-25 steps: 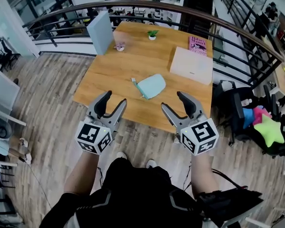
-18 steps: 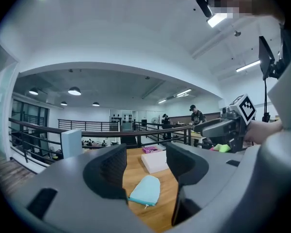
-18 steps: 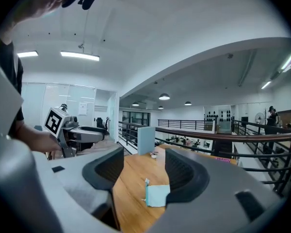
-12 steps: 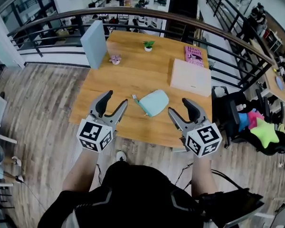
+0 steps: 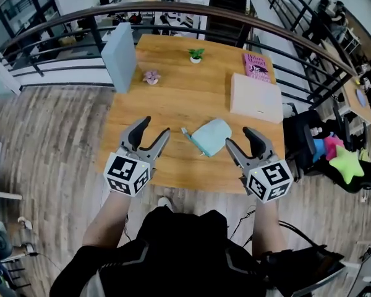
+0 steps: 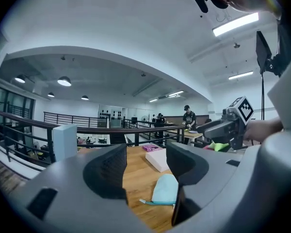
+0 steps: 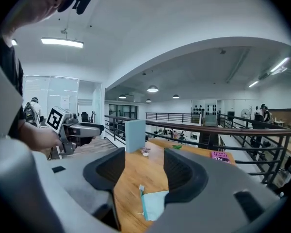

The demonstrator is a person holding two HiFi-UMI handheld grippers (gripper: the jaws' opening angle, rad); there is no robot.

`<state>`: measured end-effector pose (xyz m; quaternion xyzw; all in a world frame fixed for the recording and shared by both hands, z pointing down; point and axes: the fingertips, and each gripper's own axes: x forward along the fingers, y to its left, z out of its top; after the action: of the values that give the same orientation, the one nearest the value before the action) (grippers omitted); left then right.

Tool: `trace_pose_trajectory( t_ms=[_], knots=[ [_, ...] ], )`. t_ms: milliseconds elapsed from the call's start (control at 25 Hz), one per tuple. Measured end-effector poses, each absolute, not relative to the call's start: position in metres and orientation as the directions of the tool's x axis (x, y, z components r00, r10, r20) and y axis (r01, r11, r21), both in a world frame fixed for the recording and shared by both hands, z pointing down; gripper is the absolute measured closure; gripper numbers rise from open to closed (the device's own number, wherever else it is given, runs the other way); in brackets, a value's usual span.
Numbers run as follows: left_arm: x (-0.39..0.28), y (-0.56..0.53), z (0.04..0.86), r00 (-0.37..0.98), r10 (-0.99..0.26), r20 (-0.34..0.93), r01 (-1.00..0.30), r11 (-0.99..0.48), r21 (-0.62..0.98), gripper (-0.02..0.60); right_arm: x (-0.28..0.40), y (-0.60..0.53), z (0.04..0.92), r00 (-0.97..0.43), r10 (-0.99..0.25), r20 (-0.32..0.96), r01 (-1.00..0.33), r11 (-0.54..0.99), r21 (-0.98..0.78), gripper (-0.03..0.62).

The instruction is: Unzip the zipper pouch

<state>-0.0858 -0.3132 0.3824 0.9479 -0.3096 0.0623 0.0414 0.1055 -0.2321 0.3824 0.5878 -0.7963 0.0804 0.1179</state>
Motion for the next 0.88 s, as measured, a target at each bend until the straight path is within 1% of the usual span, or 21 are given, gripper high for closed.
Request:
trace_pose_trajectory(
  t_ms=[160, 320, 560, 880],
  knots=[
    [-0.078, -0.318, 0.398, 0.813, -0.555, 0.174, -0.571, -0.819, 0.053, 0.322, 0.108, -0.238, 0.399, -0.272, -0.913, 0.305, -0.958, 0.288, 0.009, 0.341],
    [-0.066, -0.318, 0.413, 0.805, -0.559, 0.199, -0.579, -0.813, 0.061, 0.322, 0.123, -0.247, 0.419, -0.277, -0.903, 0.330, -0.956, 0.293, 0.000, 0.350],
    [-0.044, -0.321, 0.448, 0.782, -0.567, 0.258, -0.600, -0.797, 0.069, 0.322, 0.143, -0.269, 0.455, -0.326, -0.868, 0.374, -0.938, 0.346, -0.015, 0.356],
    [-0.023, -0.296, 0.533, 0.732, -0.531, 0.427, -0.629, -0.768, 0.123, 0.322, 0.154, -0.267, 0.529, -0.419, -0.777, 0.470, -0.896, 0.436, -0.078, 0.362]
  ],
)
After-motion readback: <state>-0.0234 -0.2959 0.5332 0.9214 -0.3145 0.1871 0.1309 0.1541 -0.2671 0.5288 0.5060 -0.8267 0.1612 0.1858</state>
